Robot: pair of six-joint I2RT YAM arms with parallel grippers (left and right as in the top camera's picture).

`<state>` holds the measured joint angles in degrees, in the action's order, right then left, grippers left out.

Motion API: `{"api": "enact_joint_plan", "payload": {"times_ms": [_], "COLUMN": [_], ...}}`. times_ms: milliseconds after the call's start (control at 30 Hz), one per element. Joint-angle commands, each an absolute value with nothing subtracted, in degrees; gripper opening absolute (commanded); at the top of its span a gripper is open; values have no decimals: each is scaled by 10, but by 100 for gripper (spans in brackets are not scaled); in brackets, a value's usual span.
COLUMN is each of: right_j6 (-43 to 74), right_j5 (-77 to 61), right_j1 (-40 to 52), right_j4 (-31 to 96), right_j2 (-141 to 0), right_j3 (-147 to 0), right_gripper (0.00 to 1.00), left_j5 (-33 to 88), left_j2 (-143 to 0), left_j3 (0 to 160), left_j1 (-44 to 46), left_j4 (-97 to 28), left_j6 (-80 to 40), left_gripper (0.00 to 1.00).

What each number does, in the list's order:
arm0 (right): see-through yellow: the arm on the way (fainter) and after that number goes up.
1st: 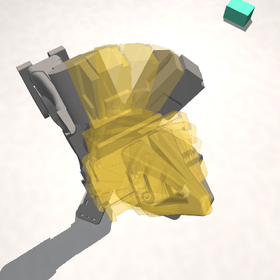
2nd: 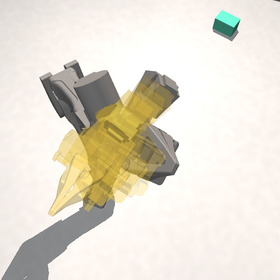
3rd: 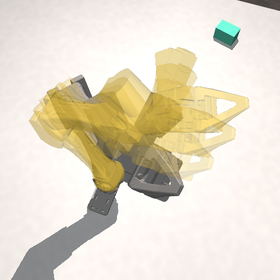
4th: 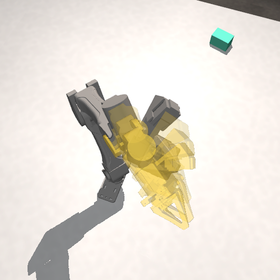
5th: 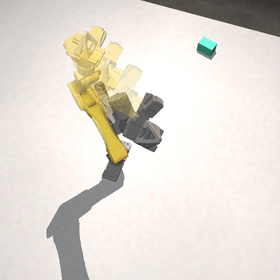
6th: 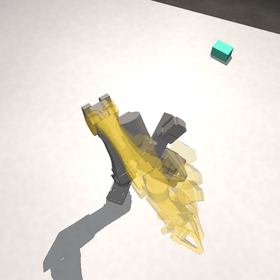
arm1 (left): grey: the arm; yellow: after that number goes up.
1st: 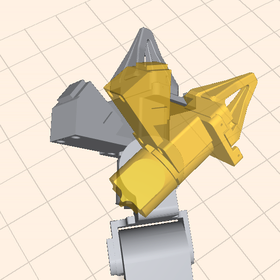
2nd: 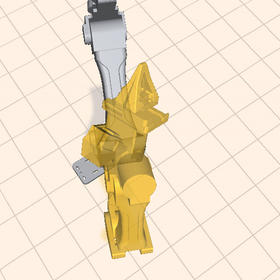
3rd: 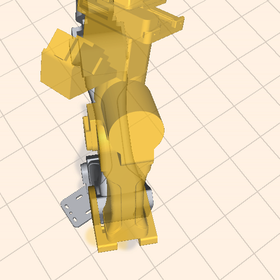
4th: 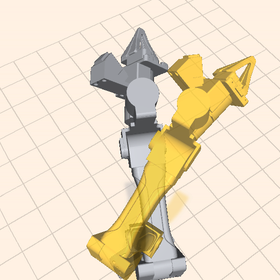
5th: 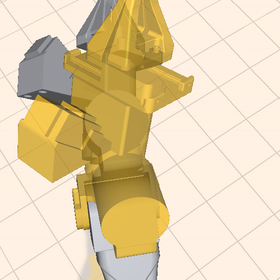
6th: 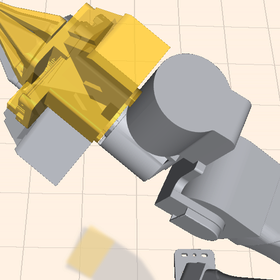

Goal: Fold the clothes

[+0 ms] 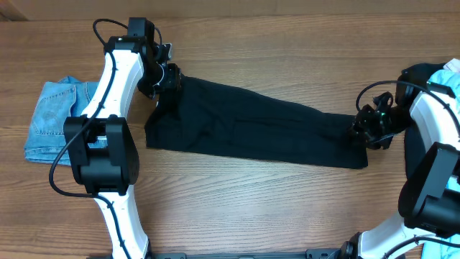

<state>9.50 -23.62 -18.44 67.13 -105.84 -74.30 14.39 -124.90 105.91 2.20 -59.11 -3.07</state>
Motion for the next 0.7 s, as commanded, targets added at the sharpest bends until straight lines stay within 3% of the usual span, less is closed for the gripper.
{"api": "enact_joint_plan", "payload": {"times_ms": [0, 67, 367, 467, 667], "right_j6": [105, 107, 51, -3, 2], "right_j5": [-263, -265, -298, -279, -84], "right_j1": [-187, -187, -187, -187, -187], "right_j4": [639, 607, 461, 485, 599], "right_j2": [-1043, -1042, -1042, -1042, -1042], "right_j3": [-726, -728, -827, -832, -829], "right_gripper": [17, 4, 4, 4, 9], "left_j5": [149, 149, 149, 149, 149], "left_j2": [-1240, -1240, -1240, -1240, -1240], "left_j3": [1074, 1074, 1074, 1074, 1074], "left_j1": [19, 19, 19, 19, 19], "left_j4": [-591, -591, -591, -591, -587], "left_j6": [-32, -32, -32, -32, -32], "left_gripper": [55, 55, 57, 57, 58]}}
